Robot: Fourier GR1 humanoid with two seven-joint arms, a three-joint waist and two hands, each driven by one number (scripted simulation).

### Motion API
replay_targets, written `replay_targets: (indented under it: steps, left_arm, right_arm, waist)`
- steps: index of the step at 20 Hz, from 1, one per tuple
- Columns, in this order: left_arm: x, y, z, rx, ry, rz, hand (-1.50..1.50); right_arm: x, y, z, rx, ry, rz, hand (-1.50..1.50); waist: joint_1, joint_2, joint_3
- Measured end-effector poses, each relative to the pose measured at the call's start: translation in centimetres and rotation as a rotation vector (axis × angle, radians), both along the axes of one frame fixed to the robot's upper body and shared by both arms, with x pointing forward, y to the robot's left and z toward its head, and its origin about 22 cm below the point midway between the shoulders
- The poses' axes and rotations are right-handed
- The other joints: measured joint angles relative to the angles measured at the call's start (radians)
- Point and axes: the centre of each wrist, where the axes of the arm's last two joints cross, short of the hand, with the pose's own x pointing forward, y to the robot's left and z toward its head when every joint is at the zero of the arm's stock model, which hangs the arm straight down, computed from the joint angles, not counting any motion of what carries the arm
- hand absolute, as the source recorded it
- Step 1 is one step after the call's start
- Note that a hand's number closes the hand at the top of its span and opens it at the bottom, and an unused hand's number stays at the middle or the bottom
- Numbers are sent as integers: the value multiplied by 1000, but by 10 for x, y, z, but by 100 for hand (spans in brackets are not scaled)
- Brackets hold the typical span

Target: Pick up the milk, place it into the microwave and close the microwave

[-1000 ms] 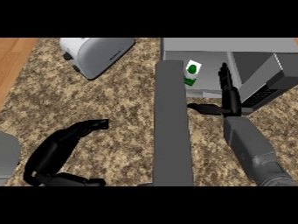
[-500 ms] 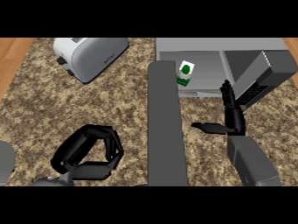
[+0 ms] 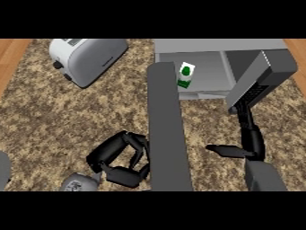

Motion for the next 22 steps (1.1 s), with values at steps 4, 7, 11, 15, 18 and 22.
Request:
replay_targets:
  steps: [4,7,11,15,18,22]
  left_arm:
    - [-1,-19,-17,7,30,-47,150]
    - [-6,-37,-27,13,40,-97,150]
    - [-17,-70,-35,55,22,-152,150]
    - [-26,-94,-40,67,-2,-135,150]
    - [-29,-107,-41,62,-9,-78,150]
    - [-29,-117,-38,49,-15,11,150]
  right_arm:
    - [-25,-9,11,4,-25,6,-150]
    - [-46,-18,23,5,-40,-5,-150]
    - [-68,-30,46,4,-65,-20,-150]
    - [-87,-33,73,26,-92,-5,-150]
    - [-91,-35,90,55,-105,31,-150]
    - [-98,-44,110,68,-120,81,-150]
  waist:
    - [-7,1,0]
    - [-9,2,0]
    - [-11,5,0]
    - [-13,8,0]
    - [-22,12,0]
    - [-45,18,0]
